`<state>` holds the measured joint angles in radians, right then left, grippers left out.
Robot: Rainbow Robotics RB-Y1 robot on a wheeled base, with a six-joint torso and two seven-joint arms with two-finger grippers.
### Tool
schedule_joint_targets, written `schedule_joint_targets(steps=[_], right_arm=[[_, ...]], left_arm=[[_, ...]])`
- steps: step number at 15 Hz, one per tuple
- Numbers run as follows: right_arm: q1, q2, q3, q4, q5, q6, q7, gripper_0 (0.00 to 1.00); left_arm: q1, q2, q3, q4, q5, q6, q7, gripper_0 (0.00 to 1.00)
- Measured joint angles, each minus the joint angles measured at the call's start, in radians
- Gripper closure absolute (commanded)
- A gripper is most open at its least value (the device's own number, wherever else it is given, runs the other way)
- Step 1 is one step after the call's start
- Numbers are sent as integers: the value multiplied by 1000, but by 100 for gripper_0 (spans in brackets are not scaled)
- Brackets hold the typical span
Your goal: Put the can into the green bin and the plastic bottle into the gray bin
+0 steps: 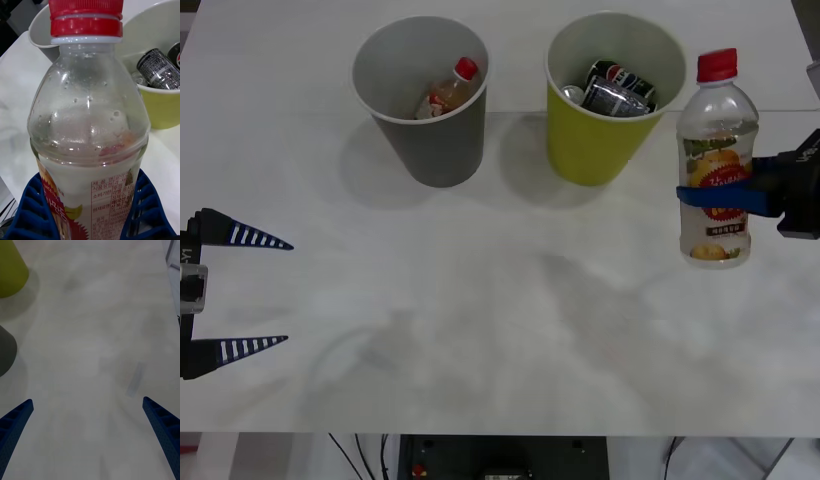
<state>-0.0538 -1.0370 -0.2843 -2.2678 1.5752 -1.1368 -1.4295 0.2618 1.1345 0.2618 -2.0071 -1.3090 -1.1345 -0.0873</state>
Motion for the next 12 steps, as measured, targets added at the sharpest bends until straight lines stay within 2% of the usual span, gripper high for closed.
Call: schedule_joint_targets(steps=[4, 8, 11, 12], right_arm=[[-273, 0, 146, 61, 11, -74, 0, 100], [-630, 14, 413, 234, 20, -76, 0, 100], [-836, 117, 548, 388, 47, -76, 0, 100], [-896, 163, 583, 438, 82, -76, 1, 100]], left_arm=[[0, 0, 0, 0, 0, 0, 0, 0], [0, 0, 0, 0, 0, 0, 0, 0], [0, 0, 0, 0, 0, 0, 0, 0], [0, 0, 0, 0, 0, 0, 0, 0]])
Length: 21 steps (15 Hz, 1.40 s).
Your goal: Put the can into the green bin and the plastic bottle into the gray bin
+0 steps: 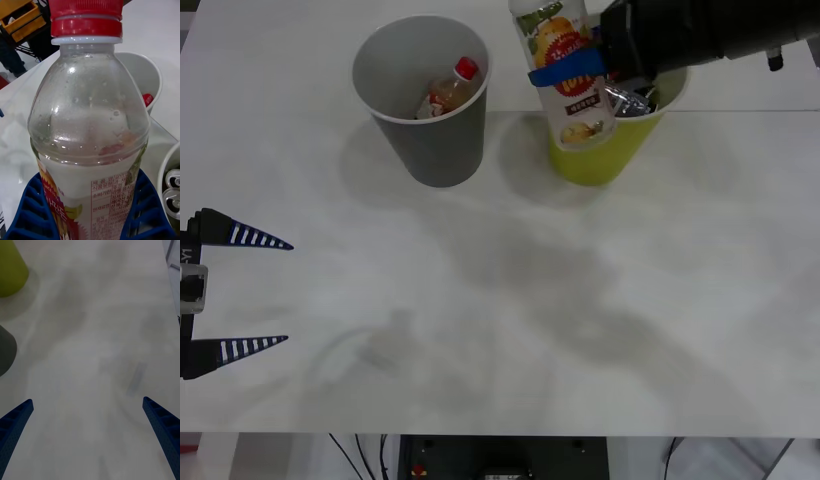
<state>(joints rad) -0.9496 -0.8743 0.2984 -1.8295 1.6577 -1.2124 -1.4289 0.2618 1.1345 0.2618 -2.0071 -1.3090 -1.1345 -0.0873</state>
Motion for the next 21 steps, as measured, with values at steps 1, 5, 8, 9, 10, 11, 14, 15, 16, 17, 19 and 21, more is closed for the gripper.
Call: schedule_joint_targets(steps=[1, 5, 8, 9, 10, 11, 14, 15, 16, 17, 19, 21], right_arm=[[-55, 48, 33, 43, 55, 0, 0, 100], [-229, 231, 123, 247, 232, 4, 16, 100], [-300, 355, 131, 413, 314, 49, 75, 100], [-318, 393, 132, 473, 325, 84, 105, 100], [-336, 426, 133, 535, 330, 122, 133, 100], [-357, 456, 133, 594, 334, 155, 161, 100], [-415, 521, 168, 727, 343, 237, 206, 100], [-428, 536, 189, 759, 345, 267, 209, 100], [-435, 550, 204, 783, 346, 291, 216, 96], [-437, 557, 207, 794, 346, 298, 226, 87], [-437, 562, 212, 797, 345, 299, 235, 35], [-437, 563, 212, 797, 341, 295, 255, 0]], left_arm=[[0, 0, 0, 0, 0, 0, 0, 0], [0, 0, 0, 0, 0, 0, 0, 0], [0, 0, 0, 0, 0, 0, 0, 0], [0, 0, 0, 0, 0, 0, 0, 0], [0, 0, 0, 0, 0, 0, 0, 0], [0, 0, 0, 0, 0, 0, 0, 0], [0, 0, 0, 0, 0, 0, 0, 0], [0, 0, 0, 0, 0, 0, 0, 0], [0, 0, 0, 0, 0, 0, 0, 0], [0, 0, 0, 0, 0, 0, 0, 0], [0, 0, 0, 0, 0, 0, 0, 0], [0, 0, 0, 0, 0, 0, 0, 0]])
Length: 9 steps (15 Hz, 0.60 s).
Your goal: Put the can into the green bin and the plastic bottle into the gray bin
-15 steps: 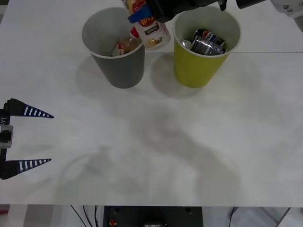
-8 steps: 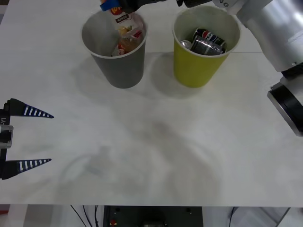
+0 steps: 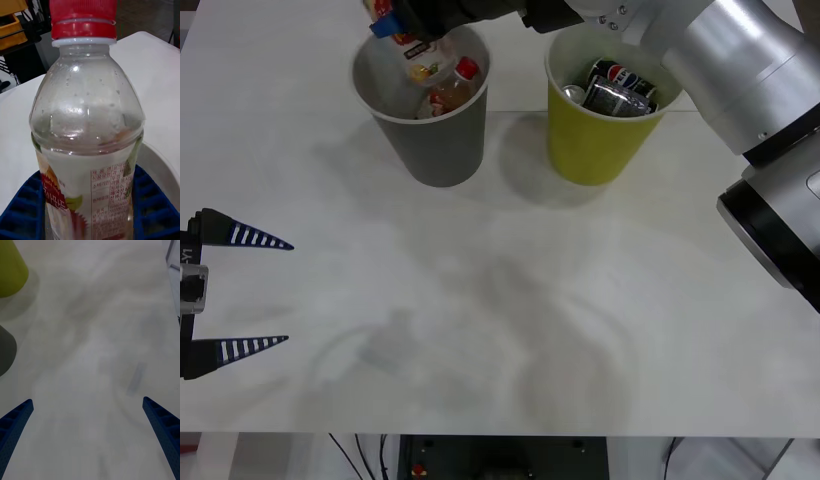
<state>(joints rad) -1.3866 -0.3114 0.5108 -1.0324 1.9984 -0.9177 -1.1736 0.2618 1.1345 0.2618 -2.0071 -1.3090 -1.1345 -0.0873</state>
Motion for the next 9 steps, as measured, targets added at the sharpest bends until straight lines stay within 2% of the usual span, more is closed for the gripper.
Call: schedule_joint_targets(steps=[5, 9], right_arm=[[1, -23, -13, -1, -39, -61, 34, 0], [35, -135, -133, -101, -140, -265, 60, 0]], left_arm=[[0, 0, 0, 0, 0, 0, 0, 0], [0, 0, 0, 0, 0, 0, 0, 0]])
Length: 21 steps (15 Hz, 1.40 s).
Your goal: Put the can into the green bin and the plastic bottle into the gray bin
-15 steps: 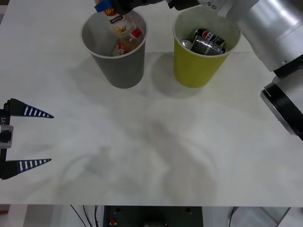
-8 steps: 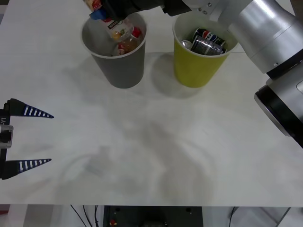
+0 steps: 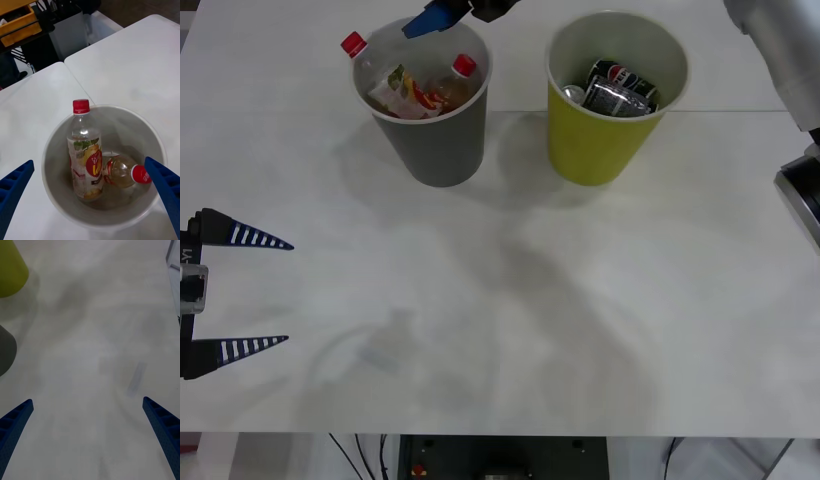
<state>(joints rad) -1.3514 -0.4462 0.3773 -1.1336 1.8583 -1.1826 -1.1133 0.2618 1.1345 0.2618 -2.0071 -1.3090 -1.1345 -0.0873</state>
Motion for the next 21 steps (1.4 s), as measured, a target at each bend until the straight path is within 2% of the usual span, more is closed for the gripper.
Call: schedule_joint_targets(steps=[2, 5, 10, 14, 21], right_arm=[[79, -85, -67, -122, -79, -88, 15, 0], [217, -211, -143, -315, -196, -160, 40, 0], [478, -398, -268, -587, -339, -195, 135, 0], [680, -458, -370, -642, -425, -196, 348, 0], [1014, -513, -508, -752, -428, -198, 619, 0]], left_arm=[[0, 0, 0, 0, 0, 0, 0, 0], [0, 0, 0, 0, 0, 0, 0, 0], [0, 0, 0, 0, 0, 0, 0, 0], [0, 0, 0, 0, 0, 0, 0, 0], [0, 0, 0, 0, 0, 0, 0, 0]])
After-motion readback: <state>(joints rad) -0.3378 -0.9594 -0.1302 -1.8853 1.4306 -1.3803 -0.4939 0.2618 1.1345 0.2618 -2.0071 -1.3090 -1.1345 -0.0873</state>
